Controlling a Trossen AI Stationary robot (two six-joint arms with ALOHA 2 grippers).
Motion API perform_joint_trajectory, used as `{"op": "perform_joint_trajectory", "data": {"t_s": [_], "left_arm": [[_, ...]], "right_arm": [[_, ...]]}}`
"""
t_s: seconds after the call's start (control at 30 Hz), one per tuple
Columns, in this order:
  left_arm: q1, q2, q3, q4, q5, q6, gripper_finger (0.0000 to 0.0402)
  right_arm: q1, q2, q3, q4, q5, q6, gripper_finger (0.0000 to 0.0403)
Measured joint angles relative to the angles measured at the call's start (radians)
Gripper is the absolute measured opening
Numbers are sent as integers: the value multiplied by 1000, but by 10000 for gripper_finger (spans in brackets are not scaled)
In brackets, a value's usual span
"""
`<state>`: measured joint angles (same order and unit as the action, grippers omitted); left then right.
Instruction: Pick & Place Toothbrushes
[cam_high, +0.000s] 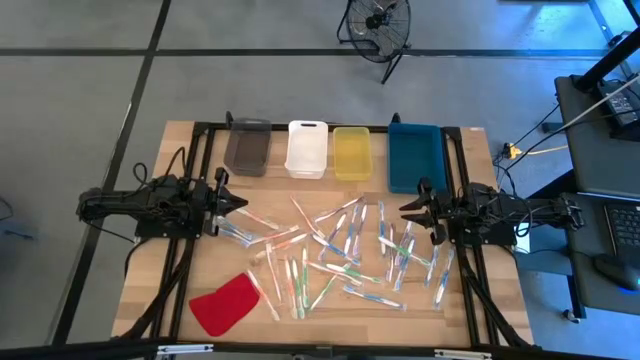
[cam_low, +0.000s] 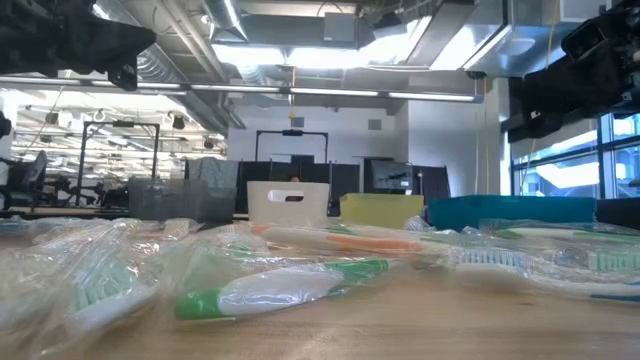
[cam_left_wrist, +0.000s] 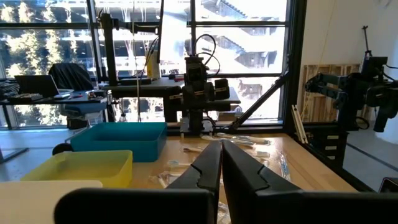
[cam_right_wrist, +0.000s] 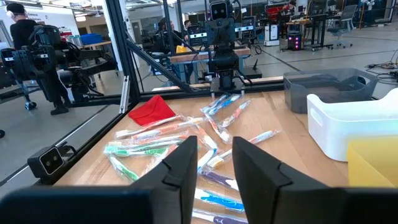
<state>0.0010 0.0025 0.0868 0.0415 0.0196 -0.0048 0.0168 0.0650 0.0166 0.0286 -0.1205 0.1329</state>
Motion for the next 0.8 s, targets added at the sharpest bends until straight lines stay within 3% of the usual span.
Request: {"op": "perform_joint_trajectory", "data": {"t_s": [0.37,0.8], "left_arm": [[0,0,0,0,0,0,9],[0,0,0,0,0,0,12]], "right_arm": [[0,0,0,0,0,0,93],[0,0,0,0,0,0,124]]}}
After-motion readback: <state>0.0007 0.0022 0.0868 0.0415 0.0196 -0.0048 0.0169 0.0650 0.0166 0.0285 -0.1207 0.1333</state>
